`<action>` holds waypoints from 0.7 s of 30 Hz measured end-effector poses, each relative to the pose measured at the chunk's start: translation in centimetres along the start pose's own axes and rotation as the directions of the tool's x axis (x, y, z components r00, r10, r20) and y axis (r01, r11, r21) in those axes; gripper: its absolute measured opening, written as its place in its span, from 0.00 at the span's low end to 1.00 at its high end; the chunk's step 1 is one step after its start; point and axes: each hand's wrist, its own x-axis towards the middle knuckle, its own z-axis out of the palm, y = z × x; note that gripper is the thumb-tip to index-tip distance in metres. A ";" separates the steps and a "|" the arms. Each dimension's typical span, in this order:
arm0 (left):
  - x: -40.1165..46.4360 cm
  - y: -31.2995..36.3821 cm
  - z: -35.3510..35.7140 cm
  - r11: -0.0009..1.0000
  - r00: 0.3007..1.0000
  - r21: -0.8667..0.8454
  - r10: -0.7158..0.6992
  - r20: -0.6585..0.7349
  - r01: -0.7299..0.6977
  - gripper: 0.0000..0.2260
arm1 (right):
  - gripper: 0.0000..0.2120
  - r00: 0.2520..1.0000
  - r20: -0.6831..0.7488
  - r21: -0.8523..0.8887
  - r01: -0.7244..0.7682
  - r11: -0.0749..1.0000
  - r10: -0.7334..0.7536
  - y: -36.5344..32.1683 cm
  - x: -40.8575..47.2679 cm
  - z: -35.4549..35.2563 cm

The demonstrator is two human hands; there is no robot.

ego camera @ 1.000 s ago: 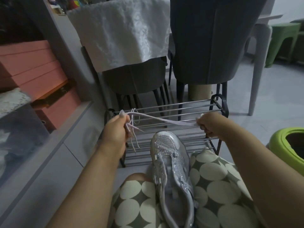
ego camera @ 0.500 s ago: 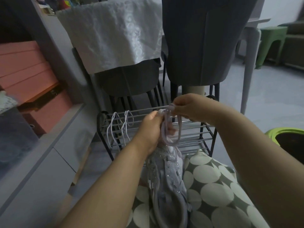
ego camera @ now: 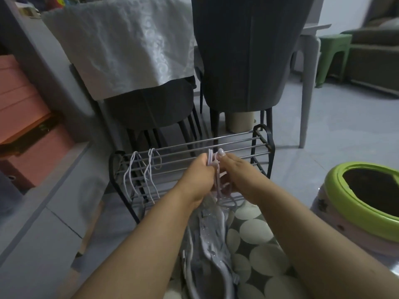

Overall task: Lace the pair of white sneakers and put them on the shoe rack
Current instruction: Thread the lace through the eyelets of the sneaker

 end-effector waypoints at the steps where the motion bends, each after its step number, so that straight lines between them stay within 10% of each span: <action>1: 0.1 0.1 0.1 0.996 0.999 0.087 0.016 0.030 -0.019 0.09 | 0.18 1.000 0.005 0.044 -0.009 0.999 0.009 0.0 -0.1 -0.6; 13: 1.1 0.3 0.9 0.933 0.977 0.337 0.061 0.203 -0.128 0.10 | 0.08 0.993 0.100 0.376 -0.102 0.921 0.069 2.1 -0.4 -4.7; 21: 2.0 -0.5 3.1 0.939 0.990 0.327 0.068 0.124 -0.105 0.08 | 0.11 0.966 -0.189 0.533 -0.052 0.845 0.179 3.9 -0.7 -9.4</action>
